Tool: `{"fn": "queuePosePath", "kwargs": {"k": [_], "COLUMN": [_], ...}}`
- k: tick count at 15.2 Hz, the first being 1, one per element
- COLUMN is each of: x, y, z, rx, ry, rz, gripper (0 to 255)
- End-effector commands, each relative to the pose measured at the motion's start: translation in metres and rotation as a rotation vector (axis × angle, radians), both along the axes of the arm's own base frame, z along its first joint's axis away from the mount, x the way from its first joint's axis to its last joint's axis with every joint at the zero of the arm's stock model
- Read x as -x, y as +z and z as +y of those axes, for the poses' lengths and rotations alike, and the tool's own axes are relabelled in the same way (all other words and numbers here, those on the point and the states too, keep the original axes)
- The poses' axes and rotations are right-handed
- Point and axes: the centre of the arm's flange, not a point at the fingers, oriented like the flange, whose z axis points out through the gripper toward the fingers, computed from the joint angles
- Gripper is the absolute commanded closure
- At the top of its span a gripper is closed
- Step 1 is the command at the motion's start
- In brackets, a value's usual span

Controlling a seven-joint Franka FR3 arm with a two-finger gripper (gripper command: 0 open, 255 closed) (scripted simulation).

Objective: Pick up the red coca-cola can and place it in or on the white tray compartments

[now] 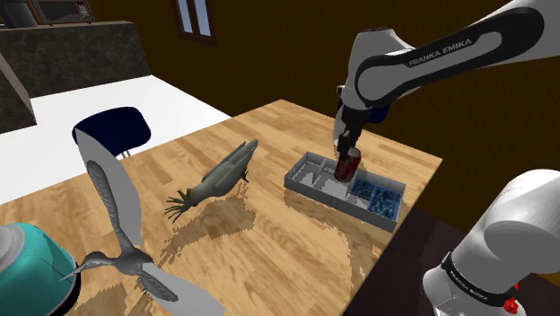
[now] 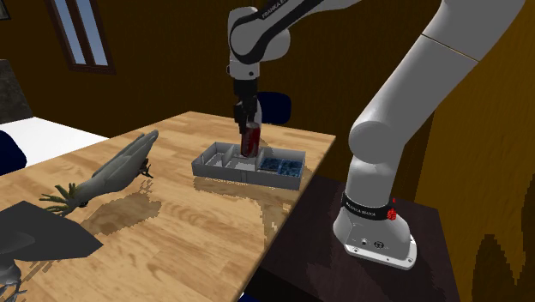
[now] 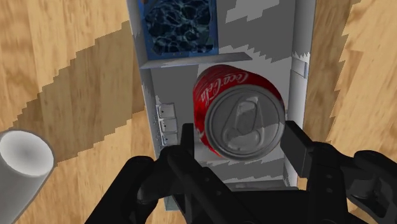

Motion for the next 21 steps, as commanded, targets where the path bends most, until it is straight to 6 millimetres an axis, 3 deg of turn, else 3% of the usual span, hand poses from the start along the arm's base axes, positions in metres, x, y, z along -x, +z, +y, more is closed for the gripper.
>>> {"fn": "queuePosePath", "kwargs": {"k": [1, 6, 7, 12, 16, 21], "x": [0.001, 0.001, 0.001, 0.001, 0.001, 0.001], "y": [-0.006, -0.006, -0.005, -0.006, 0.044, 0.044], "z": [0.0, 0.0, 0.0, 0.0, 0.0, 0.0], "rx": [-0.001, -0.001, -0.001, -0.001, -0.001, -0.001], "ry": [0.0, 0.0, 0.0, 0.0, 0.0, 0.0], "rz": [0.009, 0.009, 0.009, 0.009, 0.009, 0.009], "gripper": [255, 255, 0, 0, 0, 0]}}
